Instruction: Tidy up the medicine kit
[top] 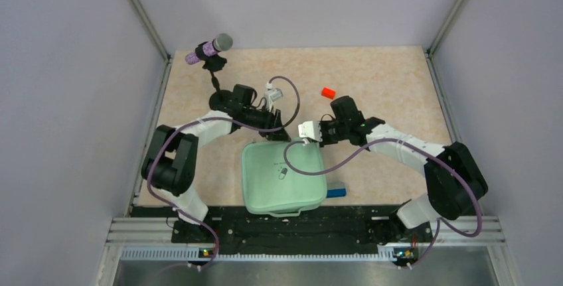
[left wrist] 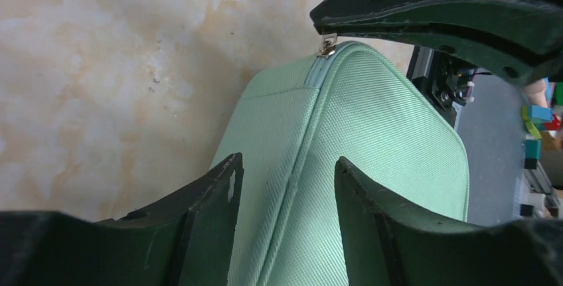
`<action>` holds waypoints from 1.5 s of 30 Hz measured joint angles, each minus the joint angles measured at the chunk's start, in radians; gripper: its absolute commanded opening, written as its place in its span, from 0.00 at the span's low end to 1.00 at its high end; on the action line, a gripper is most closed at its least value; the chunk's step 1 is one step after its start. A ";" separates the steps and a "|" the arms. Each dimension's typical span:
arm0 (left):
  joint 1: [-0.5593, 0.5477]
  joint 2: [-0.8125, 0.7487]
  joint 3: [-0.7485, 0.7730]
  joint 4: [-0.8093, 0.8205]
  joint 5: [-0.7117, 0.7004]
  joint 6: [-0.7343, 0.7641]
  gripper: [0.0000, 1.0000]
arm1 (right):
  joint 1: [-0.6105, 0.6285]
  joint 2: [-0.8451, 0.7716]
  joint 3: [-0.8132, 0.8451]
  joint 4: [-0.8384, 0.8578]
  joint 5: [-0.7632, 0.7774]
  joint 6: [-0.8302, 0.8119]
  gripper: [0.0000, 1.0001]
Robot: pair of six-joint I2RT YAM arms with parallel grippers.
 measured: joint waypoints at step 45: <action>0.192 -0.048 -0.112 0.072 -0.117 -0.206 0.00 | -0.071 -0.305 -0.207 -0.231 -0.163 -0.070 0.00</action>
